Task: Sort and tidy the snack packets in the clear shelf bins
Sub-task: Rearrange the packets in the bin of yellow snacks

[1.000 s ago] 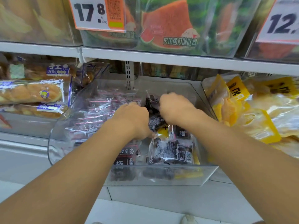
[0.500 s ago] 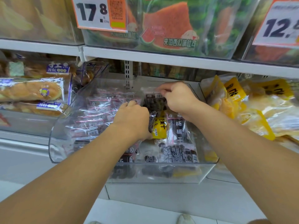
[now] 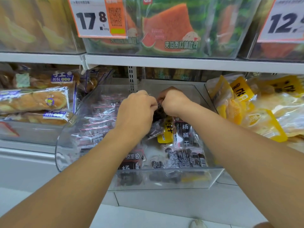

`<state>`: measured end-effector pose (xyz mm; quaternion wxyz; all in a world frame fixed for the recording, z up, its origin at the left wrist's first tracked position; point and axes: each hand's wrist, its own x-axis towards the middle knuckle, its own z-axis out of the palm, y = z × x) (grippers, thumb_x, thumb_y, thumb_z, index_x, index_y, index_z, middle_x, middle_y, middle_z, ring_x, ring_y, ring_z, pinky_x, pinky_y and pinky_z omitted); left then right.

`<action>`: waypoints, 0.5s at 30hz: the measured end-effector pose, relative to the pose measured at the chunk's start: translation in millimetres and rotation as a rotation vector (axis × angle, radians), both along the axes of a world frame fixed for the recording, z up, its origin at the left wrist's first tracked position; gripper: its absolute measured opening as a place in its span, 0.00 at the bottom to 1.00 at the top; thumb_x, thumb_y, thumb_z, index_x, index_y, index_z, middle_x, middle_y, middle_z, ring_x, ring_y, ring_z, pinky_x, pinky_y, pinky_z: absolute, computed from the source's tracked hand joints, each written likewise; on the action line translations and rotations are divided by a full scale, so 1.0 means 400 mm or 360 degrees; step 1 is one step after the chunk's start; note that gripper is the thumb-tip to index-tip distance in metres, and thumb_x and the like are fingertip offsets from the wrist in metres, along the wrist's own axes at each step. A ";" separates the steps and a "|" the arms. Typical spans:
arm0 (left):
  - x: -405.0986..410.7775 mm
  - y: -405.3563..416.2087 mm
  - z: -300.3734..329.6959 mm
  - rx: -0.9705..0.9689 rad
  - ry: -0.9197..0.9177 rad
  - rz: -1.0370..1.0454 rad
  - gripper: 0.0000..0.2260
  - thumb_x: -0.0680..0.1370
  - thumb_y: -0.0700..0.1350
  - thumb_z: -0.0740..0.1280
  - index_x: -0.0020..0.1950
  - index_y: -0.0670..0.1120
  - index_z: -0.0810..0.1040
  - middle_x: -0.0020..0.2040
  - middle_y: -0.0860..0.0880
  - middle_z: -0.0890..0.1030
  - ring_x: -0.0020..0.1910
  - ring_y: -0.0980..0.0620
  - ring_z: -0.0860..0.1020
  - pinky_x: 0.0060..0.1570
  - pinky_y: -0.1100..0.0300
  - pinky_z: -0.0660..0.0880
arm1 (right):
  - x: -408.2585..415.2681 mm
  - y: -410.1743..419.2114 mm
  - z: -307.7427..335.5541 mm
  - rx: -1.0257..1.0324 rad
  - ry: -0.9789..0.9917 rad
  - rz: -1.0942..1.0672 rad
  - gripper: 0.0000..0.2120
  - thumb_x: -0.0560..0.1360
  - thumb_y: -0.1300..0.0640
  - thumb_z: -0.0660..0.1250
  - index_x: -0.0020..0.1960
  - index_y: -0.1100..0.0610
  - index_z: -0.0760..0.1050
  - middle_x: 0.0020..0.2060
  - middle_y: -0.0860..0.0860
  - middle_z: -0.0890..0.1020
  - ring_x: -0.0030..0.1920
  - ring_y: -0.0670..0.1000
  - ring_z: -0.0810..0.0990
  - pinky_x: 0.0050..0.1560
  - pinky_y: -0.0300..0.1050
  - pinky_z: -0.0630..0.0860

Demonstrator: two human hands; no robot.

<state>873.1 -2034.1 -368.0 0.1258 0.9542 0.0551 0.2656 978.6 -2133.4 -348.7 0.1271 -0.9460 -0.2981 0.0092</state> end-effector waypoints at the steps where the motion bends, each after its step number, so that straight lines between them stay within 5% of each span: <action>1: 0.005 0.003 0.010 -0.0045 0.0034 0.0031 0.07 0.81 0.48 0.67 0.47 0.50 0.84 0.47 0.48 0.80 0.48 0.43 0.77 0.47 0.47 0.77 | 0.000 0.002 -0.005 -0.0016 -0.0020 0.0004 0.11 0.78 0.65 0.63 0.57 0.60 0.80 0.51 0.55 0.81 0.48 0.55 0.79 0.44 0.45 0.76; 4: -0.003 0.022 0.036 -0.0133 0.0444 0.0100 0.06 0.75 0.54 0.73 0.40 0.54 0.81 0.45 0.51 0.83 0.47 0.46 0.80 0.49 0.51 0.79 | 0.006 -0.001 -0.012 -0.0023 -0.0089 -0.0009 0.12 0.76 0.65 0.65 0.56 0.57 0.82 0.48 0.55 0.82 0.42 0.54 0.79 0.41 0.44 0.75; 6: -0.018 0.029 0.035 -0.0092 0.0697 0.0071 0.12 0.72 0.55 0.75 0.52 0.54 0.80 0.54 0.52 0.79 0.52 0.48 0.77 0.53 0.51 0.78 | 0.014 -0.005 -0.021 -0.0054 -0.0109 -0.0008 0.11 0.76 0.65 0.66 0.55 0.56 0.82 0.44 0.55 0.82 0.38 0.52 0.77 0.39 0.43 0.73; 11: -0.027 0.037 0.019 -0.0143 0.0607 0.0031 0.36 0.73 0.54 0.73 0.77 0.50 0.62 0.71 0.47 0.69 0.67 0.43 0.72 0.68 0.43 0.69 | 0.009 -0.021 -0.024 -0.0012 0.0007 0.0021 0.10 0.78 0.65 0.63 0.54 0.59 0.83 0.46 0.56 0.83 0.43 0.55 0.81 0.43 0.46 0.79; 15: -0.033 0.043 0.003 -0.0123 0.0506 0.0078 0.40 0.73 0.54 0.73 0.79 0.47 0.57 0.74 0.46 0.67 0.72 0.42 0.66 0.68 0.46 0.69 | 0.002 -0.024 0.012 0.0169 -0.0049 -0.0125 0.10 0.78 0.67 0.62 0.52 0.64 0.81 0.45 0.57 0.81 0.42 0.55 0.78 0.41 0.45 0.74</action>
